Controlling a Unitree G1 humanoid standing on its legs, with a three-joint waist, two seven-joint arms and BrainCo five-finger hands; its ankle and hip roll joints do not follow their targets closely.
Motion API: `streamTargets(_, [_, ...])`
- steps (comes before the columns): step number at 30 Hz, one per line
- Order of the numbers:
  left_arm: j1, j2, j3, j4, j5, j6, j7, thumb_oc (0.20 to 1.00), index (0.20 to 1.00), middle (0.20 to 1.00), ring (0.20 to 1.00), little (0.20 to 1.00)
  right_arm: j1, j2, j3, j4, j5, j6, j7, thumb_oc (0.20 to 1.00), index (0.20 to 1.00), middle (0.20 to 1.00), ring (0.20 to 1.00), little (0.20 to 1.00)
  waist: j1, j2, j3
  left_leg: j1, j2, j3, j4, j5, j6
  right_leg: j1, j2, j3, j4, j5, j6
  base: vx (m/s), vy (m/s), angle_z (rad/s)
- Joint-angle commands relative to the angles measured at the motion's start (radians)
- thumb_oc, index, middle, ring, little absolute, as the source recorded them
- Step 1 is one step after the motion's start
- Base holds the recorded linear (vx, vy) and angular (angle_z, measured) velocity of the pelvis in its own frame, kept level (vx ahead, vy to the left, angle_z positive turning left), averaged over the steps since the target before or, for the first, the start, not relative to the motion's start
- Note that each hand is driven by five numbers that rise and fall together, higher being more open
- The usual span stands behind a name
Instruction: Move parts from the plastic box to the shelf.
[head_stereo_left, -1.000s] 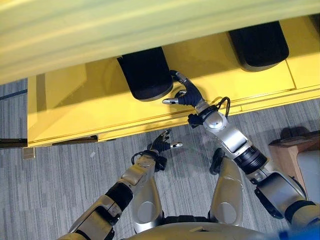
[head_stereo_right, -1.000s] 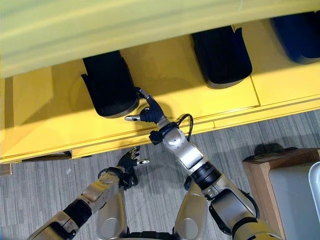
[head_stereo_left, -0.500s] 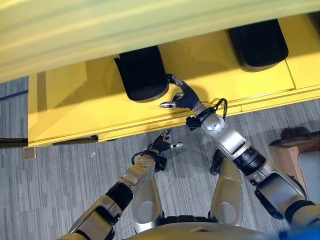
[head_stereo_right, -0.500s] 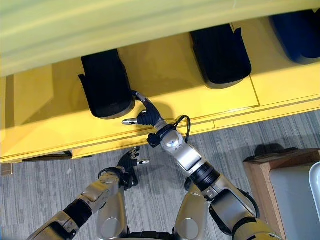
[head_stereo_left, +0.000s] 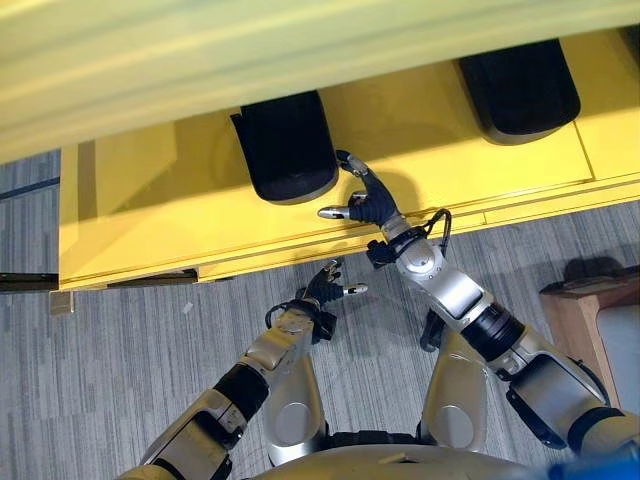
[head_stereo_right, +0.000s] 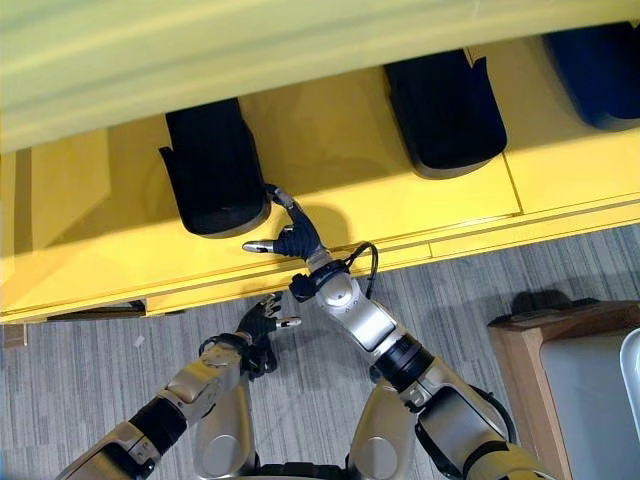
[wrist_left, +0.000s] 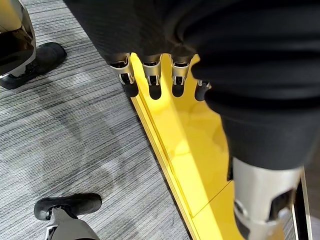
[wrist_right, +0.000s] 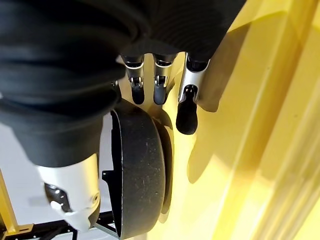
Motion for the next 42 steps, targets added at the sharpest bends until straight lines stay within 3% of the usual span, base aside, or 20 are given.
streamTargets(1, [0.012, 0.008, -0.011, -0.065, -0.01, -0.026, 0.01, 1.0, 1.0, 1.0, 1.0, 1.0, 0.159, -0.014, -0.004, 0.082, 0.062, -0.017, -0.045, 1.0, 1.0, 1.0, 1.0, 1.0, 0.017, -0.019, 0.032, 0.055, 0.019, 0.044, 0.027, -0.062, 0.033, 0.033, -0.004, 0.019, -0.096, 0.104, 0.021, 0.03, 0.003, -0.01])
streamTargets(2, [0.023, 0.008, -0.003, -0.066, -0.009, -0.025, 0.009, 1.0, 1.0, 1.0, 1.0, 1.0, 0.174, -0.029, -0.035, 0.045, 0.046, -0.08, -0.06, 1.0, 1.0, 1.0, 1.0, 1.0, 0.01, -0.021, 0.032, 0.069, 0.02, 0.051, 0.017, -0.058, 0.031, 0.047, 0.0, 0.02, -0.108, 0.105, 0.023, 0.03, 0.003, -0.01])
streamTargets(4, [0.031, 0.009, 0.001, -0.068, -0.002, -0.025, 0.01, 1.0, 1.0, 1.0, 1.0, 1.0, 0.18, -0.037, -0.052, 0.017, 0.038, -0.11, -0.058, 1.0, 1.0, 1.0, 1.0, 1.0, 0.006, -0.022, 0.032, 0.077, 0.02, 0.054, 0.012, -0.056, 0.03, 0.053, 0.002, 0.019, -0.114, 0.106, 0.022, 0.02, 0.004, -0.04])
streamTargets(9, [0.053, 0.014, 0.01, -0.082, -0.007, -0.033, 0.012, 1.0, 1.0, 1.0, 1.0, 1.0, 0.193, -0.068, -0.085, -0.103, 0.002, -0.099, -0.057, 1.0, 1.0, 1.0, 1.0, 1.0, -0.005, -0.022, 0.032, 0.102, 0.019, 0.065, 0.0, -0.055, 0.03, 0.071, 0.009, 0.025, -0.124, 0.104, 0.022, 0.04, 0.02, -0.04])
streamTargets(17, [0.102, 0.034, 0.048, -0.102, -0.001, -0.039, 0.003, 1.0, 1.0, 1.0, 1.0, 1.0, 0.216, -0.165, -0.179, -0.306, -0.218, -0.14, -0.083, 1.0, 1.0, 1.0, 1.0, 1.0, -0.02, -0.025, 0.032, 0.169, 0.014, 0.093, -0.042, -0.05, 0.032, 0.134, 0.014, 0.02, -0.164, 0.102, 0.027, 0.05, 0.017, -0.06])
streamTargets(22, [0.129, 0.061, 0.087, -0.103, 0.001, -0.039, -0.032, 1.0, 1.0, 1.0, 1.0, 1.0, 0.236, -0.261, -0.235, -0.396, -0.32, -0.133, 0.071, 1.0, 1.0, 1.0, 1.0, 1.0, -0.023, -0.037, 0.032, 0.188, 0.019, 0.093, -0.043, -0.056, 0.028, 0.159, 0.02, 0.018, -0.175, 0.097, 0.029, 0.03, -0.031, -0.07])
streamTargets(24, [0.15, 0.085, 0.115, -0.096, 0.017, -0.048, -0.067, 1.0, 1.0, 1.0, 1.0, 1.0, 0.243, -0.358, -0.248, -0.438, -0.355, -0.168, 0.191, 1.0, 1.0, 1.0, 1.0, 1.0, -0.02, -0.047, 0.032, 0.197, 0.028, 0.092, -0.038, -0.059, 0.025, 0.177, 0.021, 0.011, -0.183, 0.096, 0.033, 0.02, -0.094, -0.01])
streamTargets(26, [0.158, 0.104, 0.129, -0.082, 0.025, -0.057, -0.086, 1.0, 1.0, 1.0, 1.0, 1.0, 0.24, -0.415, -0.25, -0.462, -0.371, -0.213, 0.248, 1.0, 1.0, 1.0, 1.0, 1.0, -0.016, -0.054, 0.032, 0.197, 0.038, 0.087, -0.029, -0.063, 0.022, 0.184, 0.021, 0.004, -0.18, 0.094, 0.035, 0.02, -0.098, -0.01])
streamTargets(31, [0.169, 0.138, 0.146, -0.059, 0.054, -0.074, -0.136, 1.0, 1.0, 1.0, 1.0, 1.0, 0.176, -0.531, -0.231, -0.471, -0.317, -0.275, 0.445, 1.0, 1.0, 1.0, 1.0, 1.0, 0.005, -0.071, 0.032, 0.188, 0.061, 0.069, 0.0, -0.075, 0.016, 0.2, 0.023, -0.011, -0.172, 0.084, 0.035, 0.02, -0.1, 0.0])
streamTargets(35, [0.169, 0.155, 0.143, -0.05, 0.059, -0.078, -0.14, 1.0, 1.0, 1.0, 1.0, 1.0, 0.124, -0.58, -0.197, -0.485, -0.229, -0.235, 0.544, 1.0, 1.0, 1.0, 1.0, 1.0, 0.021, -0.081, 0.032, 0.181, 0.066, 0.058, 0.007, -0.074, 0.012, 0.204, 0.023, -0.025, -0.164, 0.081, 0.035, 0.01, -0.058, 0.02])
streamTargets(42, [0.172, 0.148, 0.138, -0.057, 0.053, -0.062, -0.134, 1.0, 1.0, 1.0, 1.0, 1.0, 0.09, -0.559, -0.203, -0.506, -0.146, -0.155, 0.489, 1.0, 1.0, 1.0, 1.0, 1.0, 0.026, -0.076, 0.032, 0.19, 0.065, 0.063, -0.018, -0.055, 0.004, 0.213, 0.021, -0.037, -0.17, 0.08, 0.035, -0.01, 0.018, 0.06])
